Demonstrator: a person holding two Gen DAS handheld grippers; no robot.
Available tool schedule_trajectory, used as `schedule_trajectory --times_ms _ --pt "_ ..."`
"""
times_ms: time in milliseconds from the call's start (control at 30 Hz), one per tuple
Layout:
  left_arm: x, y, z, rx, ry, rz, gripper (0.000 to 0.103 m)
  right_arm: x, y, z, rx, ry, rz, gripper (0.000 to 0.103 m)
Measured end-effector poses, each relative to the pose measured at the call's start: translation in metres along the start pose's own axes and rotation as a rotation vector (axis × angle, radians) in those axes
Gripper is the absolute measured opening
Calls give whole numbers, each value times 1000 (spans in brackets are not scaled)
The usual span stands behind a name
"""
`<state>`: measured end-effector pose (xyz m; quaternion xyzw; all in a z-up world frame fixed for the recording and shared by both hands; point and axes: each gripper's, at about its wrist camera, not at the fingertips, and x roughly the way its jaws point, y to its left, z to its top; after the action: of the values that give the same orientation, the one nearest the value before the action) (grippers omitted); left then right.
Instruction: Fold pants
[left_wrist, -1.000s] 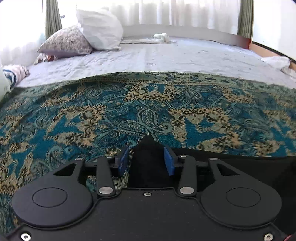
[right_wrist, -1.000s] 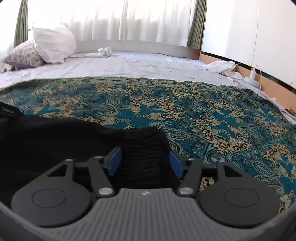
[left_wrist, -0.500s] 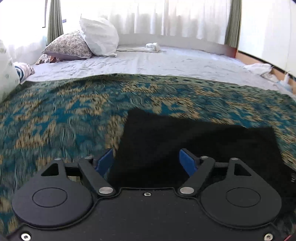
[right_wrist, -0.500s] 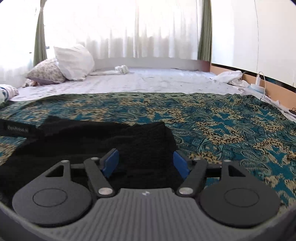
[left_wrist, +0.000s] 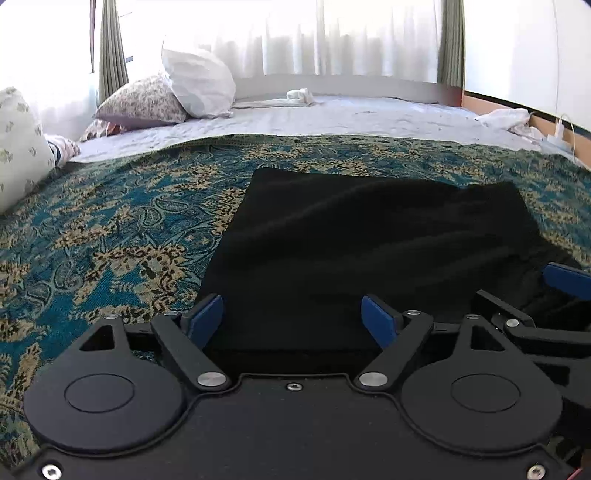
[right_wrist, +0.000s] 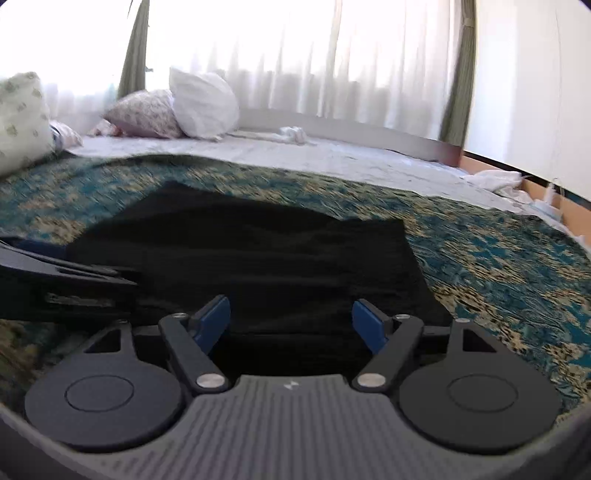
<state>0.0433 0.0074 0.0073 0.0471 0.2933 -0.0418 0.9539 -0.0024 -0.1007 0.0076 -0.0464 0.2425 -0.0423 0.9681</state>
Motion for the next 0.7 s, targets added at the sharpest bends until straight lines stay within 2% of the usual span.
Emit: schedule_trajectory --times_ms 200,333,533,700 --pt "3 11 -3 -32 5 16 87 -2 -3 -8 -8 -7 -75 82" --pt "9 30 -6 -122 31 -30 91 -7 -10 -15 24 -13 -120 82" --pt "9 30 -7 -105 23 -13 92 -2 -9 -15 32 -7 -125 82" --pt "0 41 -7 -131 27 14 91 -10 -20 -11 93 -27 -62 83"
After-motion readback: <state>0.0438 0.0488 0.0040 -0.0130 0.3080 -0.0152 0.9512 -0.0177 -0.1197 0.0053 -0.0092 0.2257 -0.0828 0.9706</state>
